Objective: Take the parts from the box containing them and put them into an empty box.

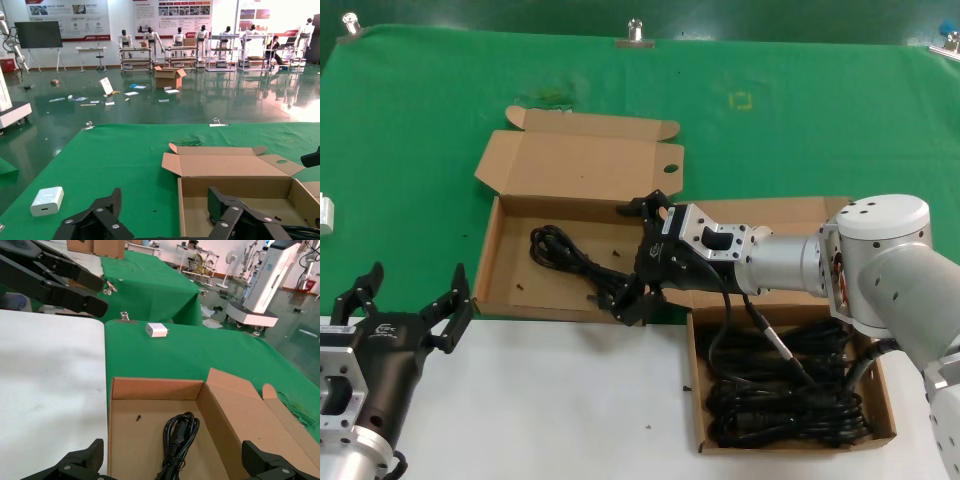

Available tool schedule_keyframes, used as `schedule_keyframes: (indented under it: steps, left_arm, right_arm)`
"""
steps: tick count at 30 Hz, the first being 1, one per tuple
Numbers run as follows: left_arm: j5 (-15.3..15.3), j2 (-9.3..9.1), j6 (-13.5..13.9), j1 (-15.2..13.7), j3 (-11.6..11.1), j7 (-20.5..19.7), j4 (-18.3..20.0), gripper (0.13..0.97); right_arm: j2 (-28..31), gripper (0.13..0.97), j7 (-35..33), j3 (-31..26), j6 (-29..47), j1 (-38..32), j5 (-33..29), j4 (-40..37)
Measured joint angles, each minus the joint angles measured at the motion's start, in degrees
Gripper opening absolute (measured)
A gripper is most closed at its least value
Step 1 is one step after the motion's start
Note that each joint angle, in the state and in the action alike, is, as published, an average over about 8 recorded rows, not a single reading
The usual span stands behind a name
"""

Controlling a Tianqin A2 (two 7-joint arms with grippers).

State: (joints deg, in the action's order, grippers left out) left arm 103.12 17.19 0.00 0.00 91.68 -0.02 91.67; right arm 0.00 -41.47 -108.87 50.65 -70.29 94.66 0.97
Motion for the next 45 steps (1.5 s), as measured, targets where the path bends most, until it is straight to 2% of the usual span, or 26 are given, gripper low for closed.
schedule_keyframes:
  steps: [4, 5, 13, 17, 25, 27, 34, 45]
  left_arm:
    - [0.0, 0.0, 0.0, 0.0, 0.0, 0.0, 0.0, 0.608]
    - [0.0, 0.0, 0.0, 0.0, 0.0, 0.0, 0.0, 0.608]
    - [0.0, 0.0, 0.0, 0.0, 0.0, 0.0, 0.0, 0.793]
    - [0.0, 0.0, 0.0, 0.0, 0.0, 0.0, 0.0, 0.793]
    - [0.0, 0.0, 0.0, 0.0, 0.0, 0.0, 0.0, 0.911]
    - [0.0, 0.0, 0.0, 0.0, 0.0, 0.0, 0.0, 0.918]
    - [0.0, 0.0, 0.0, 0.0, 0.0, 0.0, 0.0, 0.963]
    - [0.0, 0.0, 0.0, 0.0, 0.0, 0.0, 0.0, 0.966]
  right_arm:
    - [0.0, 0.945, 0.0, 0.0, 0.0, 0.0, 0.0, 0.0]
    - [0.0, 0.948, 0.0, 0.0, 0.0, 0.0, 0.0, 0.0]
    - [0.0, 0.966, 0.0, 0.0, 0.0, 0.0, 0.0, 0.0]
    - [0.0, 0.966, 0.0, 0.0, 0.0, 0.0, 0.0, 0.0]
    - [0.2, 0.966, 0.4, 0.2, -0.5, 0.8, 0.1, 1.0]
    - [0.4, 0.966, 0.9, 0.4, -1.1, 1.6, 0.2, 2.1]
    - [1.6, 0.966, 4.0, 1.6, -4.9, 6.7, 0.8, 8.7]
    - [4.1, 0.966, 9.9, 4.1, -12.1, 16.9, 2.0, 21.8]
